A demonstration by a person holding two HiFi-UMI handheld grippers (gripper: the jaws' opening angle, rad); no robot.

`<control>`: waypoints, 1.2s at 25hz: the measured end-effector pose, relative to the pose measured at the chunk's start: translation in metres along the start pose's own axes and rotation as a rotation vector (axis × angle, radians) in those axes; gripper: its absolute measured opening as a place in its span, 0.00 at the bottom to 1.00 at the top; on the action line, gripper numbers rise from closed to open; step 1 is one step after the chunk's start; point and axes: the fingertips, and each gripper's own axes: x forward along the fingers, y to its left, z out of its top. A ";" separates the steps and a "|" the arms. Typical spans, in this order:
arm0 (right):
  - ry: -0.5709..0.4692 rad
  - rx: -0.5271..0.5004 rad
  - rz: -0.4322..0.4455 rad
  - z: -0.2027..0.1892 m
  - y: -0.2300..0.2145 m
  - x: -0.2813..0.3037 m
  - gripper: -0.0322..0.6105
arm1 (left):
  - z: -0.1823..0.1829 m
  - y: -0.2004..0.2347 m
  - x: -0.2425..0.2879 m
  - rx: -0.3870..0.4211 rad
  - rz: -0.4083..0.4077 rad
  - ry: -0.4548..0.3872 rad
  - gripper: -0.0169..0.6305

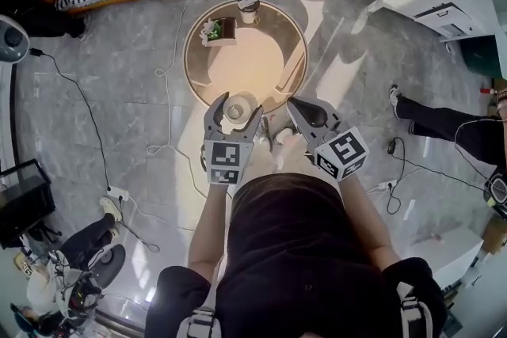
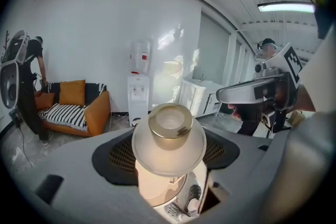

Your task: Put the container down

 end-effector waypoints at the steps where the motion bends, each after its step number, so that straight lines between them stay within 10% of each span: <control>1: 0.008 0.001 0.001 -0.002 -0.002 0.004 0.05 | -0.003 0.003 0.003 -0.003 0.003 0.004 0.55; 30: 0.182 0.087 -0.027 -0.135 -0.095 0.117 0.05 | -0.145 0.055 0.165 0.054 0.047 0.072 0.55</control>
